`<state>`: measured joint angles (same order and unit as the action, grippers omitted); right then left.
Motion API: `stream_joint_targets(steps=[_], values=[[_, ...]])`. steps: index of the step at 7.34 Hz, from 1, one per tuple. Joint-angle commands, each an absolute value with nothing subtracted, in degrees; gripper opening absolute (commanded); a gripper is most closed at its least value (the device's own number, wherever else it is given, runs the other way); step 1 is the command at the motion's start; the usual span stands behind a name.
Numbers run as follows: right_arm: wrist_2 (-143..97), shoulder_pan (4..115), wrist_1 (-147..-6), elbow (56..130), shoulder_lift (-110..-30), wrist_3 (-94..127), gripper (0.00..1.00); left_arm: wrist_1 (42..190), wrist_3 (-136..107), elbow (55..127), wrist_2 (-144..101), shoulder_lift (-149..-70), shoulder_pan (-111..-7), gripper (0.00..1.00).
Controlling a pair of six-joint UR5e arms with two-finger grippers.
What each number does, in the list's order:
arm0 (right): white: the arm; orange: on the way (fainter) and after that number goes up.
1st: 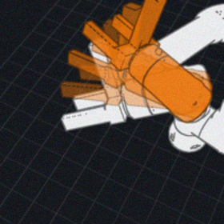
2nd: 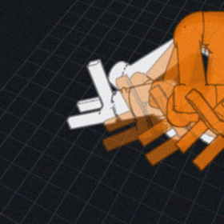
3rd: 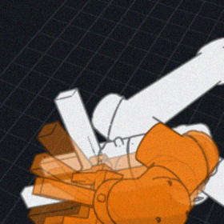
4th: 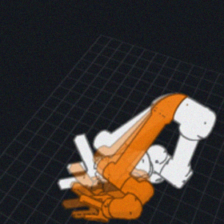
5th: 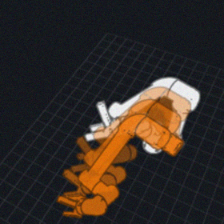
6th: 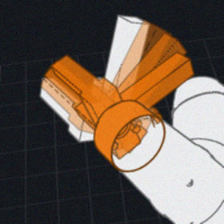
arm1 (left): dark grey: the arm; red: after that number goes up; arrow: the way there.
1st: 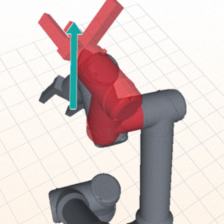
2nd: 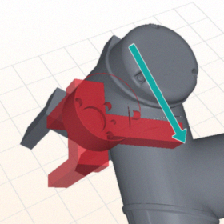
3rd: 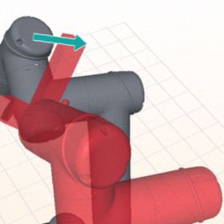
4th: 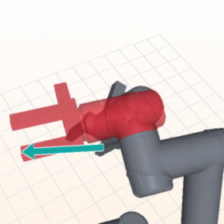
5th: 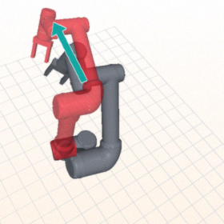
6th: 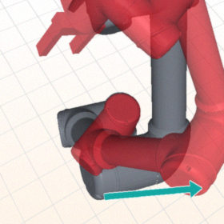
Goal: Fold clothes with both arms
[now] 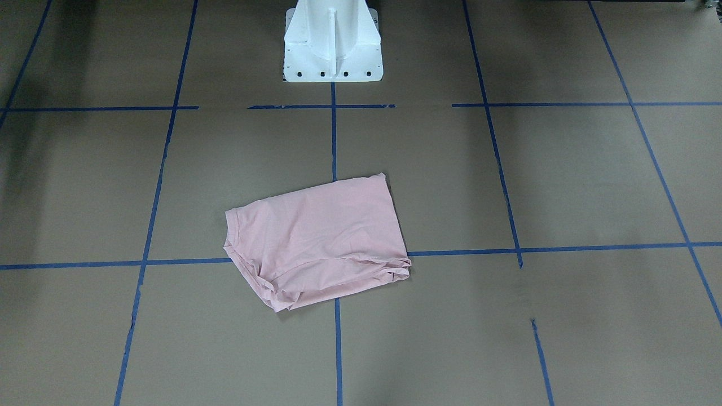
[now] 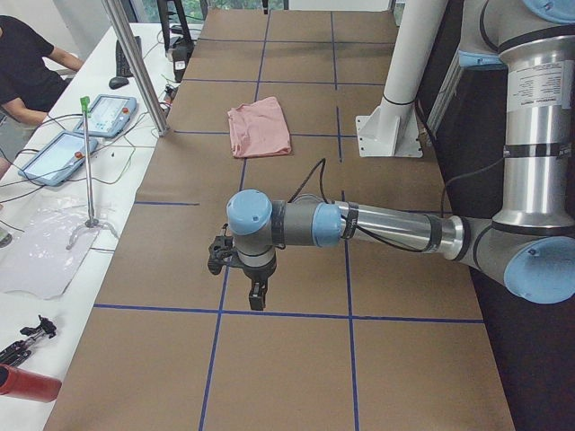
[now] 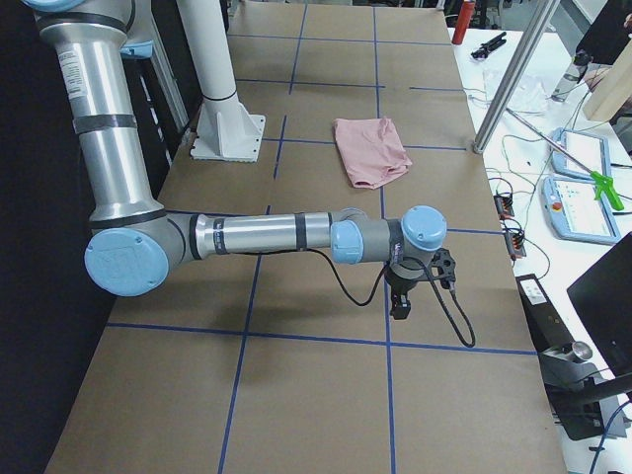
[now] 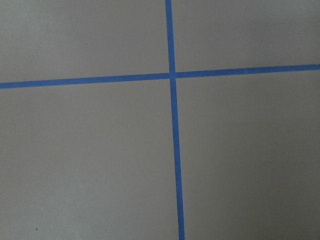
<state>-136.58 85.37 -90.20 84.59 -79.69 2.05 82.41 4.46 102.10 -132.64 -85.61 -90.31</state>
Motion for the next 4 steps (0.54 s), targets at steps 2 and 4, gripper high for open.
stream_joint_targets(steps=[2,4], values=[[-136.58,85.34,-89.74,84.46,-79.98,2.11,1.00,83.15,4.74,100.99,-131.75,-86.13,-89.30,1.00],[-136.49,85.34,-89.82,84.81,-80.59,1.59,1.00,81.31,4.75,100.81,-131.40,-85.87,-89.30,1.00]])
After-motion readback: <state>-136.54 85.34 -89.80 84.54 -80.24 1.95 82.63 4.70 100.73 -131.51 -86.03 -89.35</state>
